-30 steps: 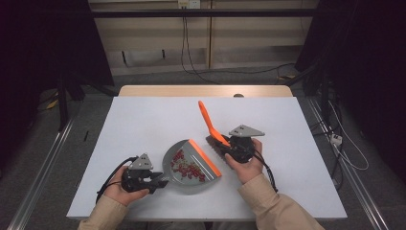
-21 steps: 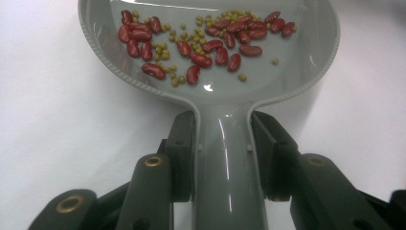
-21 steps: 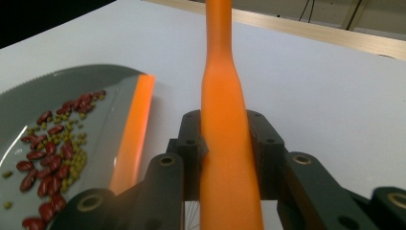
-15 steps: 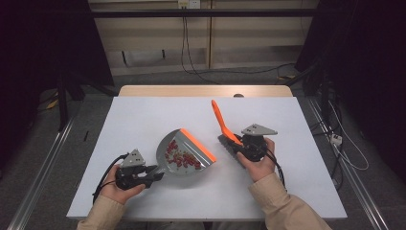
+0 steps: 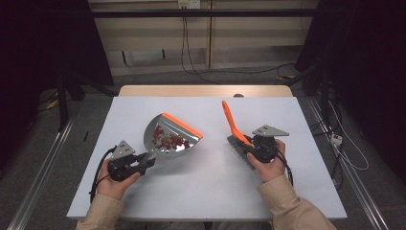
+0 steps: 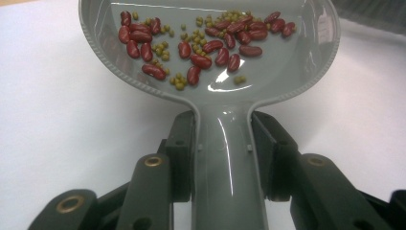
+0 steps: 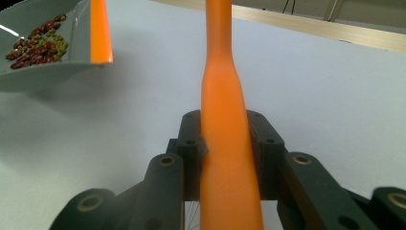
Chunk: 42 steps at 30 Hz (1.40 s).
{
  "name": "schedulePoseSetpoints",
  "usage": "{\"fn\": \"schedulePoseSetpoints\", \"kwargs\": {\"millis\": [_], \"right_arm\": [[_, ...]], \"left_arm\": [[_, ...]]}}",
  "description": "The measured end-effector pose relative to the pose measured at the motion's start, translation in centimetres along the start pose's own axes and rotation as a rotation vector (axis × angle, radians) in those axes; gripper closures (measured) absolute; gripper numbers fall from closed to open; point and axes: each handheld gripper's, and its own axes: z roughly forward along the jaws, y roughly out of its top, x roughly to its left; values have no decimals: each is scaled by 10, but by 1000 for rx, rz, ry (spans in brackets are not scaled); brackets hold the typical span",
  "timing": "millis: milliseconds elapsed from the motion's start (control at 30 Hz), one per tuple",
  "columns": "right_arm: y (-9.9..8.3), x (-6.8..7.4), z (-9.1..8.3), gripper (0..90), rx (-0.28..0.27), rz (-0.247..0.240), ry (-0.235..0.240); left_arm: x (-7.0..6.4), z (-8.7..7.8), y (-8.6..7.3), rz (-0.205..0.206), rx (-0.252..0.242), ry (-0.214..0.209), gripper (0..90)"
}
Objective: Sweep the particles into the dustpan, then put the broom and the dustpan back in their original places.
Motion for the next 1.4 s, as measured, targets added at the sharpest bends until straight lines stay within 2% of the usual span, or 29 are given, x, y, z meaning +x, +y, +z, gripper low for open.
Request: {"fn": "schedulePoseSetpoints", "kwargs": {"millis": [167, 567, 867, 1167, 1400], "right_arm": [[-3, -2, -2, 710, 2, 2, -9], [-4, -4, -7, 710, -6, 14, -5], [-5, -5, -7, 710, -4, 19, 4], [-7, -5, -9, 710, -10, 27, 3], [-7, -4, -7, 710, -9, 28, 11]], "left_arm": [[4, 3, 1, -30, -8, 49, 632], [12, 10, 1, -90, 0, 125, 632], [14, 14, -1, -118, 27, 159, 632], [20, 18, -7, -162, 67, 229, 631], [26, 20, -11, -195, 84, 260, 630]]}}
